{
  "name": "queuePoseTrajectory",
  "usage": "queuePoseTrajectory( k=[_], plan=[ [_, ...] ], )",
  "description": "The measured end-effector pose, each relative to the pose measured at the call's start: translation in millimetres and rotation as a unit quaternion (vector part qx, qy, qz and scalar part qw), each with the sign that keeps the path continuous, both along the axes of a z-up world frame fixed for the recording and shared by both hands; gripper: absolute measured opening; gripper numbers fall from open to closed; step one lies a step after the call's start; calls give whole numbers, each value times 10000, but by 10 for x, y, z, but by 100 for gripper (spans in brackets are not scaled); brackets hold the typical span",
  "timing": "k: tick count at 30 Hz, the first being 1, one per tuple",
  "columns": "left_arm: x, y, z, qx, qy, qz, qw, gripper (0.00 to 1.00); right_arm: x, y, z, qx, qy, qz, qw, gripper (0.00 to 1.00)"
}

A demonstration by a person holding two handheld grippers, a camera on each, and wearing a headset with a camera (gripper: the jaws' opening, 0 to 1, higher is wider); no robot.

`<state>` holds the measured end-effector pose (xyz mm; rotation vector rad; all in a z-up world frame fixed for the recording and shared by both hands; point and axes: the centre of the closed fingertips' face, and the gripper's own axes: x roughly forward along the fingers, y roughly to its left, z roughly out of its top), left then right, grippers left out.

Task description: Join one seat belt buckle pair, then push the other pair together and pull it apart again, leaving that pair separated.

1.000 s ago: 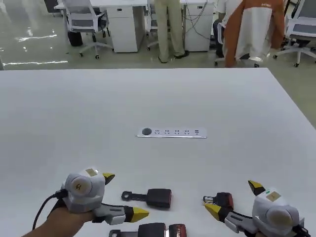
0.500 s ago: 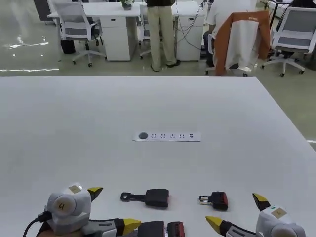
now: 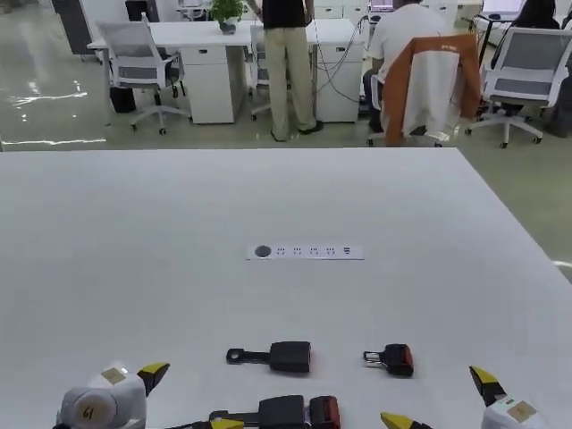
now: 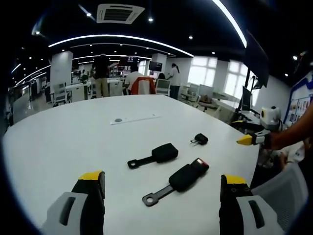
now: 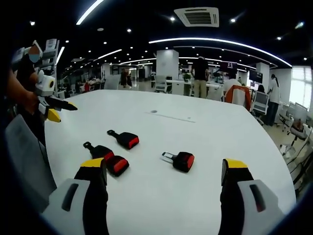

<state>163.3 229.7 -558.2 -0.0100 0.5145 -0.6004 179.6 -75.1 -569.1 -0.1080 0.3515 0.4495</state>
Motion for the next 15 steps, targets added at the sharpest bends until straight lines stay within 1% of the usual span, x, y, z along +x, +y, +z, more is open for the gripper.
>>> queuePoseTrajectory(
  k=[2,3,5,8,10,12,15],
  plan=[
    [-8,74,-52,15,-1,18,10000,100,-34,3,4,-2,1,16,10000,98],
    [-19,94,-56,25,-8,33,10000,100,-57,7,11,-7,-2,17,10000,98],
    [-62,101,-14,-15,-22,91,10000,100,-78,3,0,-18,1,46,10000,98],
    [-73,195,-43,-37,-52,178,9998,100,-115,19,-29,-91,12,118,9999,99],
    [-99,204,-18,-55,-62,213,9997,100,-127,37,-52,-153,28,190,9997,99],
    [-118,196,-10,-51,-44,223,9997,100,-130,42,-59,-156,36,203,9997,99],
    [-137,213,-23,-59,-31,237,9997,100,-134,69,-58,-166,46,226,9996,99]
  ],
)
